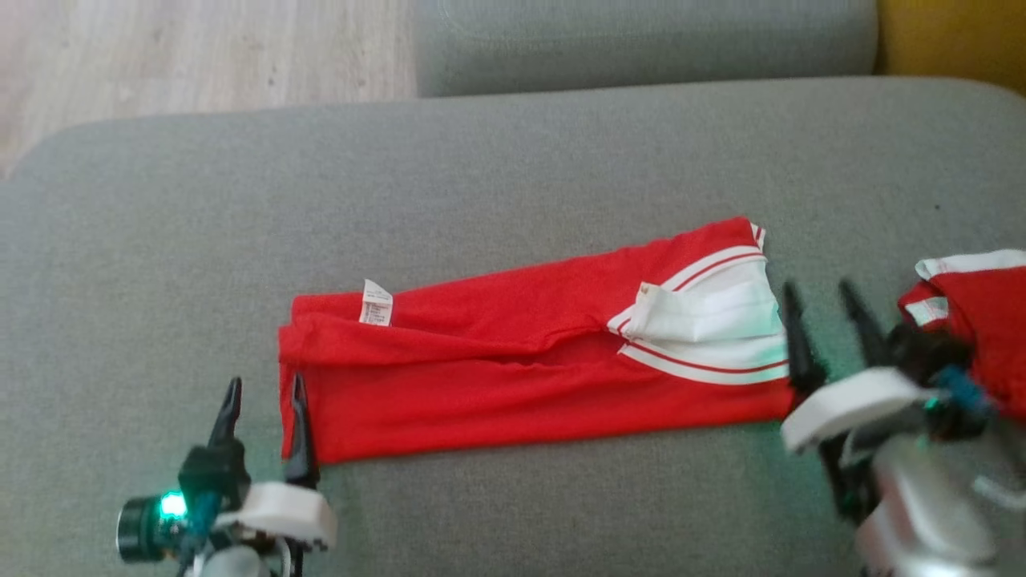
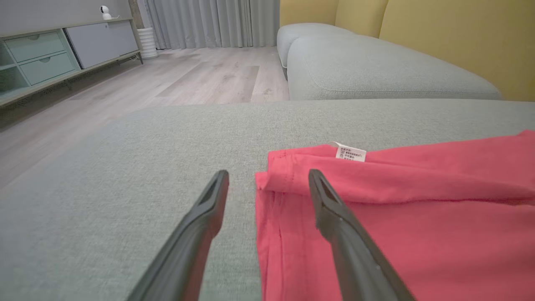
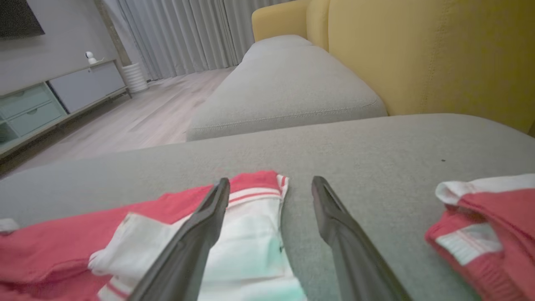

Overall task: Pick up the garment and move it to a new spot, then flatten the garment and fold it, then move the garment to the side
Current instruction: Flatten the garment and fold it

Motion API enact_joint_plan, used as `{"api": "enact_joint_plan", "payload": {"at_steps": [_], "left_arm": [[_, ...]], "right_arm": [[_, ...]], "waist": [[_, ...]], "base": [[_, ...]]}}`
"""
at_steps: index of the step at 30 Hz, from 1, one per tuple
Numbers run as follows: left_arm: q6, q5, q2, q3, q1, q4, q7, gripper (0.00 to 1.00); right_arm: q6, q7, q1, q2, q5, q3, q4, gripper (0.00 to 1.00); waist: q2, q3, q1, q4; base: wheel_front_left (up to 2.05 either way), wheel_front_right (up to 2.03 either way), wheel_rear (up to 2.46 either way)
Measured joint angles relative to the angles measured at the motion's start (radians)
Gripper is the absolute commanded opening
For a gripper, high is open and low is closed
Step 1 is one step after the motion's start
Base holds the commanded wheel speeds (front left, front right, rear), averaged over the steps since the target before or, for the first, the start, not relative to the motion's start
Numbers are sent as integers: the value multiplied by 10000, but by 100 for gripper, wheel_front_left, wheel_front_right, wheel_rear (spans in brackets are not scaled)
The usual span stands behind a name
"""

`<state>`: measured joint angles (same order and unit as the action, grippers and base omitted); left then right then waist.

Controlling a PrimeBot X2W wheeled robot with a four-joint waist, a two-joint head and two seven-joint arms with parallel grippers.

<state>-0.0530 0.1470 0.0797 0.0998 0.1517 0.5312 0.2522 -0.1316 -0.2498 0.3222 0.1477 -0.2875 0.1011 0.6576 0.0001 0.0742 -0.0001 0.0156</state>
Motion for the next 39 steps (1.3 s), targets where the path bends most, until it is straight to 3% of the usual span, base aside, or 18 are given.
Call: {"api": "enact_joint_plan", "payload": {"at_steps": [2,5,19,30,39], "left_arm": [[4,-280,-25,-31,-441,-303,0,100],[10,-464,-82,-23,-870,-522,0,100],[92,-690,-259,15,-1636,-953,0,100],[90,-313,-295,499,-1038,-924,0,100],[4,25,-303,899,-672,-765,0,100]], "right_arm": [[0,2,-598,-476,644,-284,-36,100],[0,2,-1007,-679,972,-562,6,100],[0,2,-1241,-909,1327,-775,508,100],[0,2,1229,-886,2086,-1231,2403,100],[0,-146,1890,-809,2556,-2326,4263,100]], "waist": [[0,-266,0,54],[0,-549,-1,109],[0,-699,1,230],[-1,371,3,523],[-1,956,2,907]], "base": [[0,0,0],[0,0,0],[0,0,0],[0,0,0],[0,0,0]]}}
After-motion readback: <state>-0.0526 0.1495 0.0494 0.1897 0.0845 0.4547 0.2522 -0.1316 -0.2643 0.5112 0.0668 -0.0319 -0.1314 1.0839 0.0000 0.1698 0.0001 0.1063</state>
